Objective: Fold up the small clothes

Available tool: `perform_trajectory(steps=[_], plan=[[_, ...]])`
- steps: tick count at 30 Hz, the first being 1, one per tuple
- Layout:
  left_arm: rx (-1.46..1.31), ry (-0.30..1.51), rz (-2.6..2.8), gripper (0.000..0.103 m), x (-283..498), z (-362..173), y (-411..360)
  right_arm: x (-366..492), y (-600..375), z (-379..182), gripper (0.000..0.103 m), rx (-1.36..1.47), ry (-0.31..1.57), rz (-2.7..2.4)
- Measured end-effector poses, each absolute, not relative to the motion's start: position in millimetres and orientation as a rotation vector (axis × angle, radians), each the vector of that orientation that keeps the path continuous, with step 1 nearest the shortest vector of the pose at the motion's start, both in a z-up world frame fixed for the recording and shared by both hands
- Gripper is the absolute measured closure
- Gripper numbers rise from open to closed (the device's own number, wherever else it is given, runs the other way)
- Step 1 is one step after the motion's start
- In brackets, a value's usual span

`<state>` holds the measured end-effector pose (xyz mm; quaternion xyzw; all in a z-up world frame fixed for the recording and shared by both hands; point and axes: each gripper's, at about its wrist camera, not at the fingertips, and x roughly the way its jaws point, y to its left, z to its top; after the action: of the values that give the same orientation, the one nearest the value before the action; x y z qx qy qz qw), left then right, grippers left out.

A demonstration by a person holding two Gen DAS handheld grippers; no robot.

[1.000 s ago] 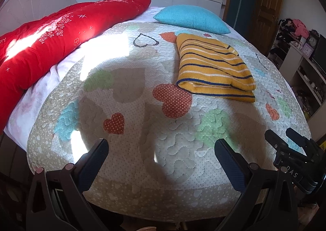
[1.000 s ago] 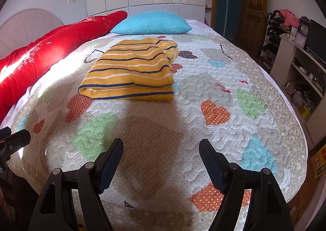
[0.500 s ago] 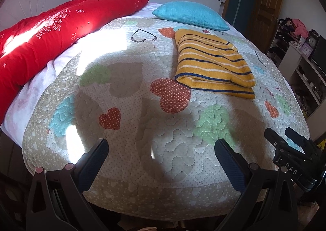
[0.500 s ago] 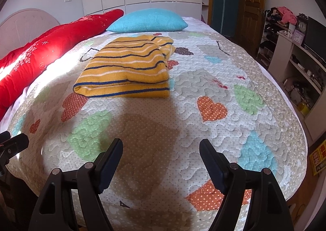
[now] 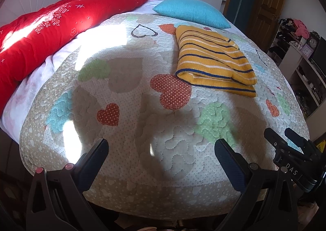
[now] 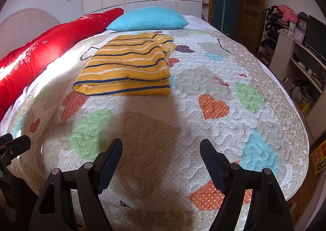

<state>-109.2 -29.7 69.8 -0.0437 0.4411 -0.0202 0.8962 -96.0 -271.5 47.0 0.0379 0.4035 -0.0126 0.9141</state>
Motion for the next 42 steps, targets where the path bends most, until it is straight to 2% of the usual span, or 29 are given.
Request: perform_trajectory(steps=[42], plan=[[-0.101,0.947,-0.059,0.000,-103.8,59.4,-29.3,-93.0,-268.8,44.3,0.019,0.082,0.836,-0.024]])
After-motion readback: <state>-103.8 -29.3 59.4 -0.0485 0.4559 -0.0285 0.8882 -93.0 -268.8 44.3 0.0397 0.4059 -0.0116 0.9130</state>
